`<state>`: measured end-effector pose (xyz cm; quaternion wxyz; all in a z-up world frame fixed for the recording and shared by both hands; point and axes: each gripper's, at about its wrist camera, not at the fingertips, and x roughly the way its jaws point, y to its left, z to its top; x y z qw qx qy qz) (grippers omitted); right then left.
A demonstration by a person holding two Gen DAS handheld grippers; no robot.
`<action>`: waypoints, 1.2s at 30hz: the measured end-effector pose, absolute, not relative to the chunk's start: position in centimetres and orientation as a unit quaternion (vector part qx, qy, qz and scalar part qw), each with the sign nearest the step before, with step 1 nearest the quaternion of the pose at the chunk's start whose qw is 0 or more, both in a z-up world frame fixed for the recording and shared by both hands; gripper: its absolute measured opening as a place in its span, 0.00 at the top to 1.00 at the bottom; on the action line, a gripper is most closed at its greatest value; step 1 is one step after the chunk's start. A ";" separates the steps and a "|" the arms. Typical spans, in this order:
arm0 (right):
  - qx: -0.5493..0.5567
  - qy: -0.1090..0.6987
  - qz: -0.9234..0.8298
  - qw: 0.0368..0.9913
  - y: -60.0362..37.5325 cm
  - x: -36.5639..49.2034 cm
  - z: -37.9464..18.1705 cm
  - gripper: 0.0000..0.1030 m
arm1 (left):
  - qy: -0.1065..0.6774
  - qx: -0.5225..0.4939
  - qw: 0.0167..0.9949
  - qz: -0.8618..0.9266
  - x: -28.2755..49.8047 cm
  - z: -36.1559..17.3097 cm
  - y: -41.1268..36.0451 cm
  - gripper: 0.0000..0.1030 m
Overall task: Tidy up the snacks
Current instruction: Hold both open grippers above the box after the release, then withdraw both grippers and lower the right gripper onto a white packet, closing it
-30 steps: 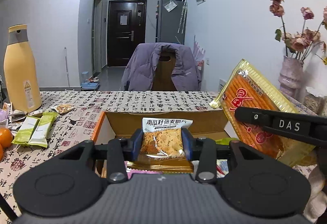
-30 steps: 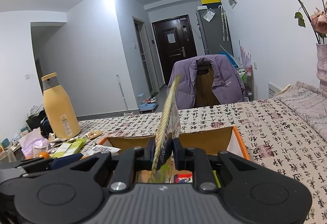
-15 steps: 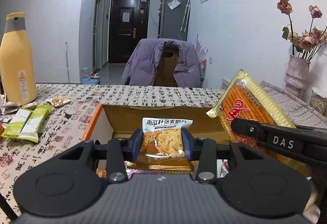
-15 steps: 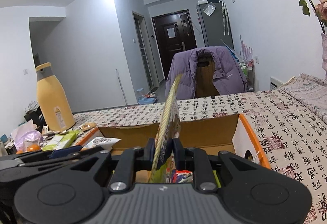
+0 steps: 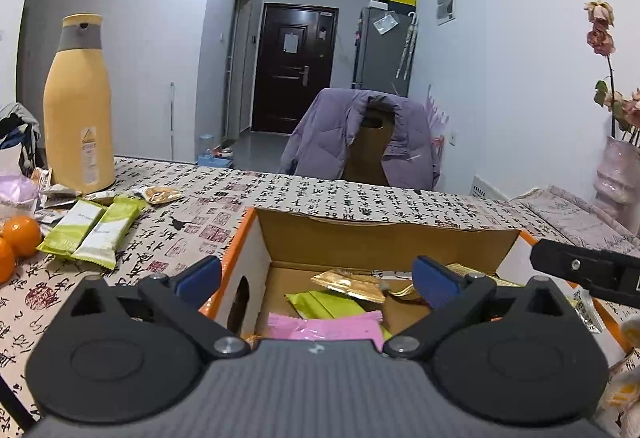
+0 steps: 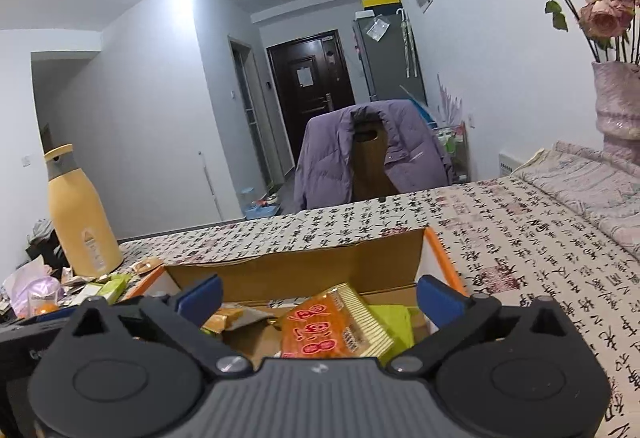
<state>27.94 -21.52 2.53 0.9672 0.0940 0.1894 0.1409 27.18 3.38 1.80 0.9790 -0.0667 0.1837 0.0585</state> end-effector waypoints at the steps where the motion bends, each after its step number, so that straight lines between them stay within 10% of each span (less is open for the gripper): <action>1: 0.091 0.189 0.139 0.968 -21.5 27.9 2.5 0.00 | 0.184 -0.068 0.979 0.058 27.2 1.8 3.4 0.00; 36: 0.031 0.204 0.129 0.970 -23.9 18.1 3.4 0.00 | 0.194 -0.053 0.978 0.056 16.8 2.9 3.8 0.00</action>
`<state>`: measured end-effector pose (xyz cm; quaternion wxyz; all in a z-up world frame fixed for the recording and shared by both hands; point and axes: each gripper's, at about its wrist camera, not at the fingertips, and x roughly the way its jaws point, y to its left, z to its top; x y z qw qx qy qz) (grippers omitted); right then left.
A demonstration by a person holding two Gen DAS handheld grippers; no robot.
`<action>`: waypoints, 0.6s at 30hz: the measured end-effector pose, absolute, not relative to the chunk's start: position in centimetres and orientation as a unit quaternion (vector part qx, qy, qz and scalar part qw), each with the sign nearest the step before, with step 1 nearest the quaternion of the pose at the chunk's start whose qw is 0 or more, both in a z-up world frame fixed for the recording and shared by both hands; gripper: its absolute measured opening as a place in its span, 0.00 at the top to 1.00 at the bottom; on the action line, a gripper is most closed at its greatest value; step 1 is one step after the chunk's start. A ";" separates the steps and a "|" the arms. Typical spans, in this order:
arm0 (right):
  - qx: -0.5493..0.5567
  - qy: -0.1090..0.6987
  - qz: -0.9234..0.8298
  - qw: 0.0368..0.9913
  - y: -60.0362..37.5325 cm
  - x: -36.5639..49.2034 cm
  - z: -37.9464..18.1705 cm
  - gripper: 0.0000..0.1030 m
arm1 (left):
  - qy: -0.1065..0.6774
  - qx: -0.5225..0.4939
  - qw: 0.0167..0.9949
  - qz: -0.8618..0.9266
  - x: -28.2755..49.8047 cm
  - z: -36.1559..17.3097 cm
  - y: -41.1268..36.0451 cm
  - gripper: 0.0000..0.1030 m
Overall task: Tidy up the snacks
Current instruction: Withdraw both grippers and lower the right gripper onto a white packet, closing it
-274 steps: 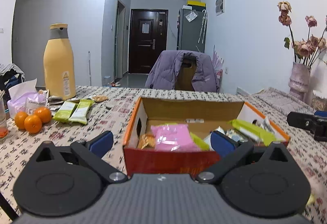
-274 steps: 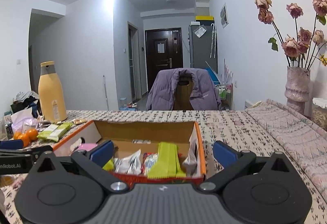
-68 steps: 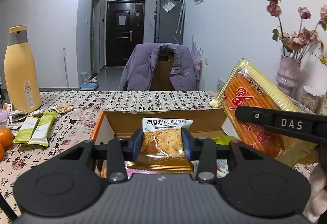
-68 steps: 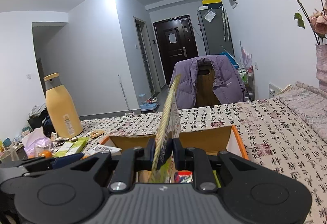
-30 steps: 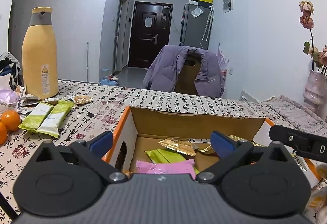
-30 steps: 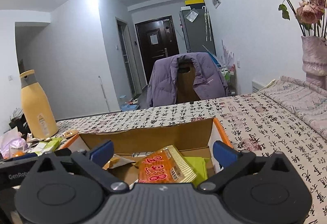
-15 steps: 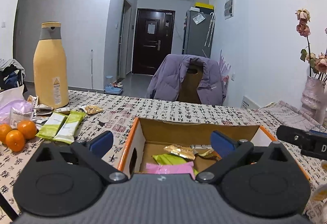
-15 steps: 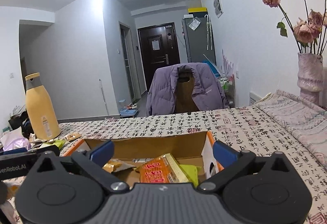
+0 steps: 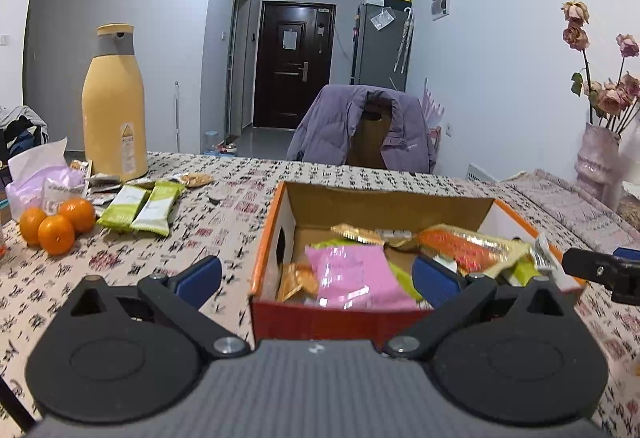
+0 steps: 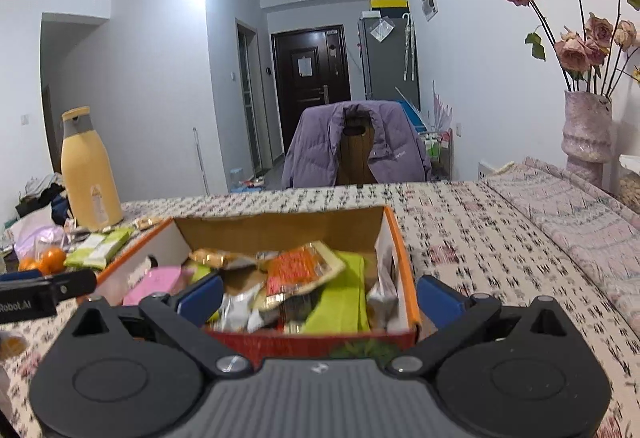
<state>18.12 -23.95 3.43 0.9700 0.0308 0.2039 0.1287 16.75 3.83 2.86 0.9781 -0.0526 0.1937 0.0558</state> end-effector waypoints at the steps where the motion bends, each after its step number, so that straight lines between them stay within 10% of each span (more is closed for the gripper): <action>1: 0.028 0.207 0.129 0.969 -24.0 17.7 3.2 0.00 | 0.195 -0.053 0.978 0.053 16.3 2.6 3.9 0.00; 18: 0.012 0.259 0.130 0.957 -25.1 13.0 -1.2 0.00 | 0.244 -0.030 0.969 0.028 13.0 -2.4 4.8 0.00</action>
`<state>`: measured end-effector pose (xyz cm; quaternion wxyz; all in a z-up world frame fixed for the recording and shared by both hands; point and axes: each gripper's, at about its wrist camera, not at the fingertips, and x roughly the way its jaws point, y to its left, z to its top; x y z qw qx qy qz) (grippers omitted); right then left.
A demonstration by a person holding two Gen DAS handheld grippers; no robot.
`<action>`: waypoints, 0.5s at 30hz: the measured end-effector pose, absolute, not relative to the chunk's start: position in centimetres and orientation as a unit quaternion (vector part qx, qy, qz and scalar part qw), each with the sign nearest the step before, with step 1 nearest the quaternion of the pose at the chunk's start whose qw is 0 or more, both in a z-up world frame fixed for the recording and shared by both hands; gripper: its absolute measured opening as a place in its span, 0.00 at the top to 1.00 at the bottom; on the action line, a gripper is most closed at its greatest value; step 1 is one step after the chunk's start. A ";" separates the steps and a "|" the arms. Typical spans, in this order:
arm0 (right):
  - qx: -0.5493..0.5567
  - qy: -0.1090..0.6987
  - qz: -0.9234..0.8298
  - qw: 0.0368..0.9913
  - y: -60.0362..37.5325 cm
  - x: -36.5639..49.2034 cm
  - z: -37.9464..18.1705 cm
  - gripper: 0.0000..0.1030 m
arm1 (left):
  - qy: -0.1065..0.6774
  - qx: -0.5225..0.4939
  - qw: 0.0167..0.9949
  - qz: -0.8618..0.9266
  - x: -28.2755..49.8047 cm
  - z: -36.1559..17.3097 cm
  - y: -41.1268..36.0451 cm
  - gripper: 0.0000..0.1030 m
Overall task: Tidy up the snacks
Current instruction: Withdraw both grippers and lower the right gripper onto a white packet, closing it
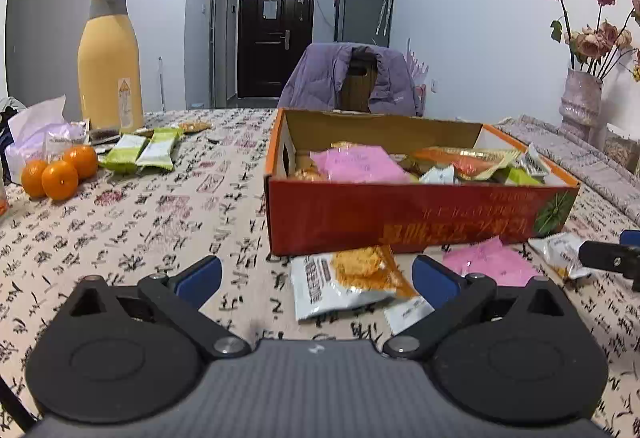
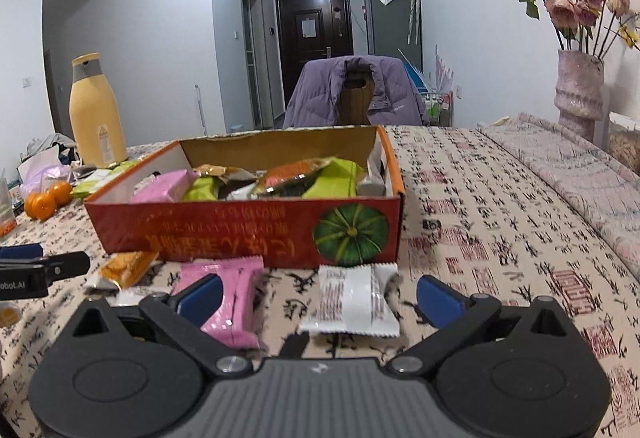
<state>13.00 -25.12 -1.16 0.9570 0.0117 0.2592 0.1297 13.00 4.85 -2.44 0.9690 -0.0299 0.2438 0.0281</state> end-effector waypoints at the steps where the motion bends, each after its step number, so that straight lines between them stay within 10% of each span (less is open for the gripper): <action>1: 0.013 0.260 0.128 0.957 -25.3 13.0 -1.3 0.00 | 0.245 -0.032 0.969 0.028 13.0 -2.7 4.9 0.00; 15: -0.015 0.280 0.111 0.953 -24.9 14.2 -1.3 0.01 | 0.249 -0.053 0.967 0.014 13.2 -3.3 5.4 0.00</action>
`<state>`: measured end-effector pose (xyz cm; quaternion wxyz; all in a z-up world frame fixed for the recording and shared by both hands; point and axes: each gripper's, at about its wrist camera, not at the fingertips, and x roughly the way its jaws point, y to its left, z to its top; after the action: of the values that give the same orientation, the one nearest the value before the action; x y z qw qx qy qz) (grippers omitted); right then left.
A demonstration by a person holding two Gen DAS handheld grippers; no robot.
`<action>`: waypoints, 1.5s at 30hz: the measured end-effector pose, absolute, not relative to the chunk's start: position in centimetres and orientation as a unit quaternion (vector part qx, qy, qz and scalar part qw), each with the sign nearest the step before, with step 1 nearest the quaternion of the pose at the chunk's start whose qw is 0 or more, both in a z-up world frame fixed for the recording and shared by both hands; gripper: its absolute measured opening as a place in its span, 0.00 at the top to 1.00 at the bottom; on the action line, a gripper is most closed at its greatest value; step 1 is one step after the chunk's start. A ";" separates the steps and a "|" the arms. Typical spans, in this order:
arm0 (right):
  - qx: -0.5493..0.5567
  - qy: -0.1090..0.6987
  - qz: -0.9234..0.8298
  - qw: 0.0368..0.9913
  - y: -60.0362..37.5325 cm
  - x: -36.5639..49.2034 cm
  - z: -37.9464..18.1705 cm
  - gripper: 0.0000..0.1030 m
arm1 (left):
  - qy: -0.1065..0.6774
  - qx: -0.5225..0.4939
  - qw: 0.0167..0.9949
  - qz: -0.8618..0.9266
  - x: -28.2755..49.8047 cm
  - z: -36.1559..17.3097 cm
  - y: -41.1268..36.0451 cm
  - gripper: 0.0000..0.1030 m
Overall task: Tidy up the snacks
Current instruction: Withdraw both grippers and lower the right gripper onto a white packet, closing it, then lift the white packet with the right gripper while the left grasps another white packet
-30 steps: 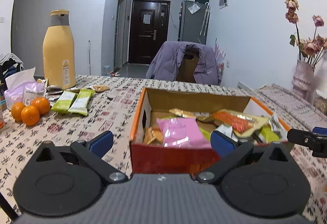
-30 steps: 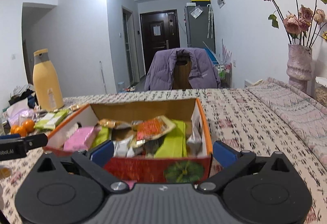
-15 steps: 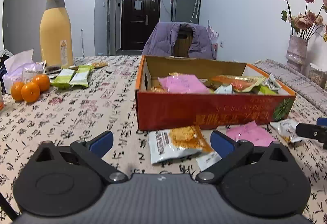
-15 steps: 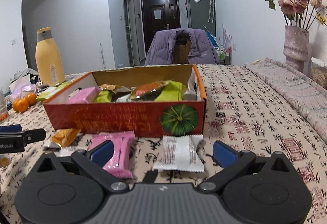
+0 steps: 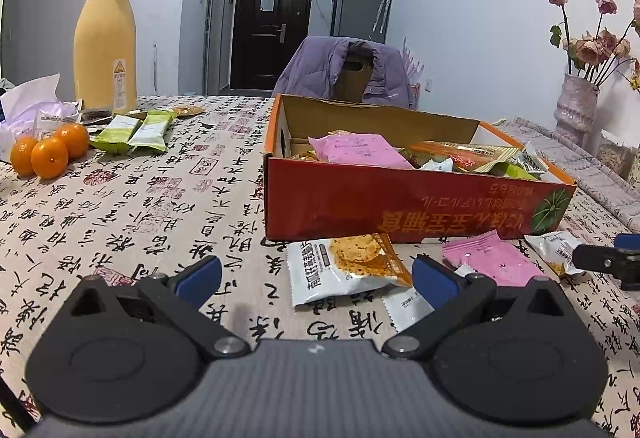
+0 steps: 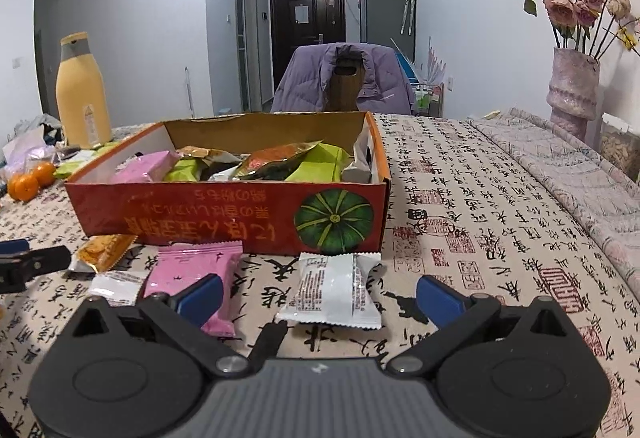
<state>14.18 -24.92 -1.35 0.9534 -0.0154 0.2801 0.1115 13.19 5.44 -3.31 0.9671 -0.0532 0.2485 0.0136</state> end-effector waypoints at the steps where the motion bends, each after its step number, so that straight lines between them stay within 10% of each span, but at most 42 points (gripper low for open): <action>1: -0.017 0.282 0.111 0.953 -24.9 14.4 -1.3 0.02 | 0.248 -0.052 0.967 0.013 13.2 -3.3 5.4 0.00; 17: -0.034 0.337 0.088 0.937 -23.4 18.9 -3.1 0.54 | 0.246 -0.067 0.967 0.008 13.0 -3.3 5.8 0.00; 45: -0.019 0.230 0.106 0.967 -23.3 14.3 -2.0 0.60 | 0.259 -0.045 0.965 0.019 13.4 -3.4 5.0 0.00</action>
<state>14.27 -23.32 -2.00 0.9672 -0.0193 0.2301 0.1056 13.45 5.01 -3.37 0.9646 -0.0445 0.2593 0.0192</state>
